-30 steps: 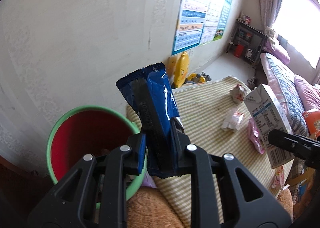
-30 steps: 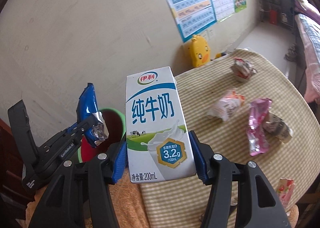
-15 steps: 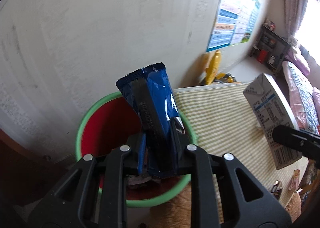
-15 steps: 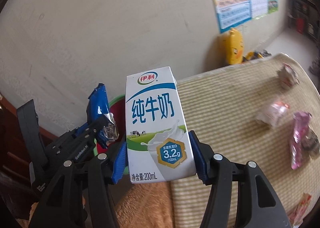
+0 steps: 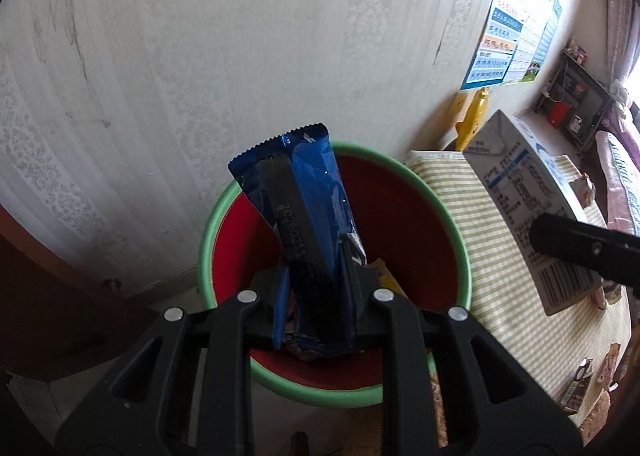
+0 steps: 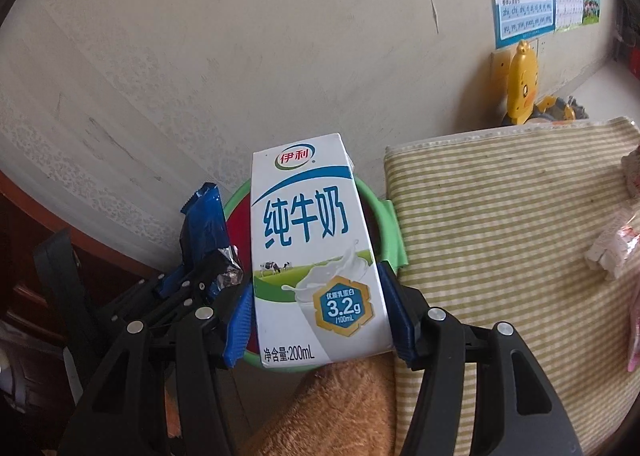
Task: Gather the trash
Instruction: 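Open both tools to drop the blue wrapper and milk carton into the bucket, then grasp the brown cigarette box with left tool while right tool grasps the strawberry packet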
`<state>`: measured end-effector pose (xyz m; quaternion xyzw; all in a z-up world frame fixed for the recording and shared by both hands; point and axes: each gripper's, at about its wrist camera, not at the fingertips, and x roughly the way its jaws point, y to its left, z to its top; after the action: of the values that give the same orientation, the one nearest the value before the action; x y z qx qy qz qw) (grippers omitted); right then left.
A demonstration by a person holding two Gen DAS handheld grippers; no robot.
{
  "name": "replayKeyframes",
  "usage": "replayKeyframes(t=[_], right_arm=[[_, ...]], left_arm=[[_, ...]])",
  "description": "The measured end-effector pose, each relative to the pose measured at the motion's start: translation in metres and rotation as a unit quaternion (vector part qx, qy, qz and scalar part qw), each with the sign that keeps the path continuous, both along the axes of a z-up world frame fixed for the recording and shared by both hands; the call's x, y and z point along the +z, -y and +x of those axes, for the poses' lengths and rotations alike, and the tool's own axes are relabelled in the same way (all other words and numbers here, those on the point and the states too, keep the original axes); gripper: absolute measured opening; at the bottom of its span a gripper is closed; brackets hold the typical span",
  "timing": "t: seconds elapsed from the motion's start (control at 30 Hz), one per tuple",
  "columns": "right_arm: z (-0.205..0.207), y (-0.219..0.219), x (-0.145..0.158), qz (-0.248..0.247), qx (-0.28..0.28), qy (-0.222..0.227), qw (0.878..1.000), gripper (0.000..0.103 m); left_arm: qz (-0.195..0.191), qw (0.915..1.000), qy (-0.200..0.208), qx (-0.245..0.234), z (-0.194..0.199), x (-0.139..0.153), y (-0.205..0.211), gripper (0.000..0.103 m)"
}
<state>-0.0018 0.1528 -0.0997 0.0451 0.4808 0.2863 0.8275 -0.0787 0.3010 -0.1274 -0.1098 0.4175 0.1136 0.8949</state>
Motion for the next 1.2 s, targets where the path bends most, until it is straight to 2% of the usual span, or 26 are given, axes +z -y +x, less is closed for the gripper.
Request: replayKeyframes(t=[0.03,0.07,0.1,0.2,0.47,0.6,0.73,0.83,0.93,1.07,1.13,1.2], right_arm=[[0.004,-0.003,-0.002,0.003,0.001,-0.006,1.000,0.057],[0.004,-0.004,-0.001,0.004,0.000,-0.009,1.000,0.059],[0.005,-0.004,-0.001,0.007,-0.001,-0.009,1.000,0.062],[0.006,-0.004,0.004,0.011,-0.002,-0.001,1.000,0.065],[-0.008,0.021,0.014,0.026,-0.023,-0.002,0.999,0.066],[-0.021,0.051,0.019,0.022,-0.043,0.009,0.999,0.066],[-0.037,0.102,0.016,-0.005,-0.087,0.022,0.996,0.067],[-0.050,0.142,0.012,-0.032,-0.129,0.027,0.991,0.067],[-0.072,0.195,0.004,-0.073,-0.191,0.034,0.978,0.074],[-0.107,0.273,-0.017,-0.126,-0.297,0.023,0.946,0.074],[-0.123,0.313,-0.033,-0.123,-0.352,-0.001,0.928,0.074],[-0.136,0.353,-0.051,-0.095,-0.401,-0.041,0.910,0.074]], left_arm=[[-0.001,1.0000,-0.001,0.003,0.000,-0.001,-0.001,0.038],[-0.001,1.0000,0.000,0.004,0.001,-0.001,-0.001,0.053],[0.000,1.0000,0.003,0.005,0.000,0.000,-0.001,0.057],[0.005,1.0000,0.005,0.006,0.000,0.001,-0.001,0.057],[0.005,0.9999,0.012,-0.007,-0.005,0.009,0.008,0.057],[0.004,0.9993,0.021,-0.030,-0.006,0.016,0.027,0.057],[0.012,0.9973,0.021,-0.069,-0.004,0.018,0.056,0.057],[0.000,0.9951,0.018,-0.097,0.000,0.019,0.078,0.057],[-0.015,0.9918,0.010,-0.127,0.000,0.017,0.100,0.057],[-0.015,0.9868,-0.006,-0.161,0.004,0.013,0.133,0.057],[-0.018,0.9831,-0.015,-0.182,0.004,0.011,0.151,0.057],[-0.015,0.9796,-0.022,-0.199,0.002,0.009,0.168,0.058]])
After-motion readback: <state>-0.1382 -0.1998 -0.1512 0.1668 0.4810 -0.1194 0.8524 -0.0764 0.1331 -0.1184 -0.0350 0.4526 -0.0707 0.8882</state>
